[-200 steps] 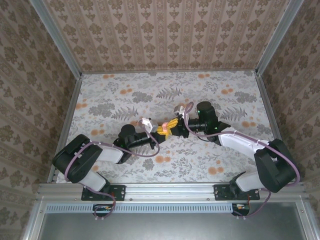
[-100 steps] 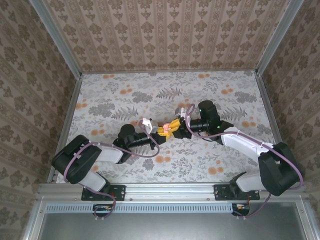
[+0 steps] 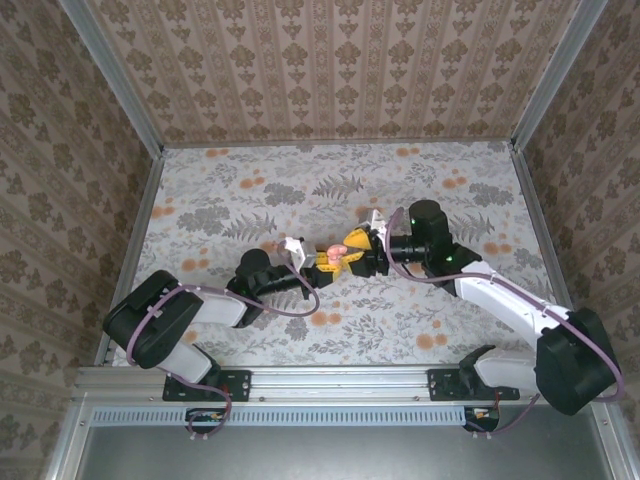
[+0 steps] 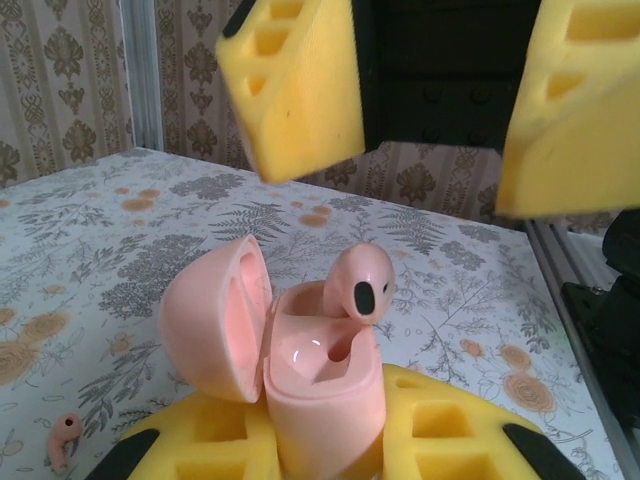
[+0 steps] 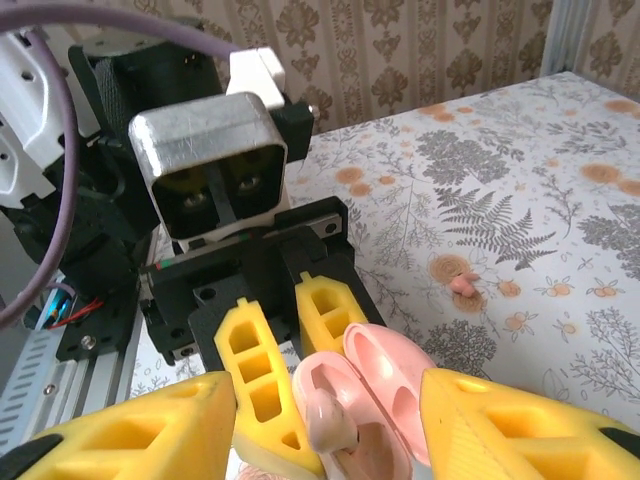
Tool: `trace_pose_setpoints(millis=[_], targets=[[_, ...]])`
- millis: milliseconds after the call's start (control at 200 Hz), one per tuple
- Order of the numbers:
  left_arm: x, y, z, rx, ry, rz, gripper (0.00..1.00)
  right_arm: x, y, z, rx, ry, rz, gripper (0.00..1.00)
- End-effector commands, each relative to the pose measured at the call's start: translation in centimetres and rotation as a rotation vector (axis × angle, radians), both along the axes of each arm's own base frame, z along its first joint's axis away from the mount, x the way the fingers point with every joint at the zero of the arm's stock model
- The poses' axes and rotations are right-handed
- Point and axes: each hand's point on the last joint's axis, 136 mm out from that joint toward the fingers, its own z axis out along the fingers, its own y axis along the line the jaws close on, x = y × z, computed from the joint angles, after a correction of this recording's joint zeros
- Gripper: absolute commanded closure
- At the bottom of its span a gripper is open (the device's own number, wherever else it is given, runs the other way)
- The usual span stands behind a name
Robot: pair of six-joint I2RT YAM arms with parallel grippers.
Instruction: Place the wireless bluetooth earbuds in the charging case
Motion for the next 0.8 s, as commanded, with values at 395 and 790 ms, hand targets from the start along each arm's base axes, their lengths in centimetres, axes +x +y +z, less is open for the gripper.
trace_pose_setpoints(millis=[395, 790], targets=[[3.0, 1.5, -1.3, 0.11, -0.18, 0.247, 0.86, 0.1, -4.1, -0.8, -0.018, 0.544, -0.595, 0.54], [2.7, 1.3, -1.2, 0.107, -0.181, 0.238, 0.86, 0.1, -0.8, -1.8, -0.035, 0.633, -0.671, 0.54]])
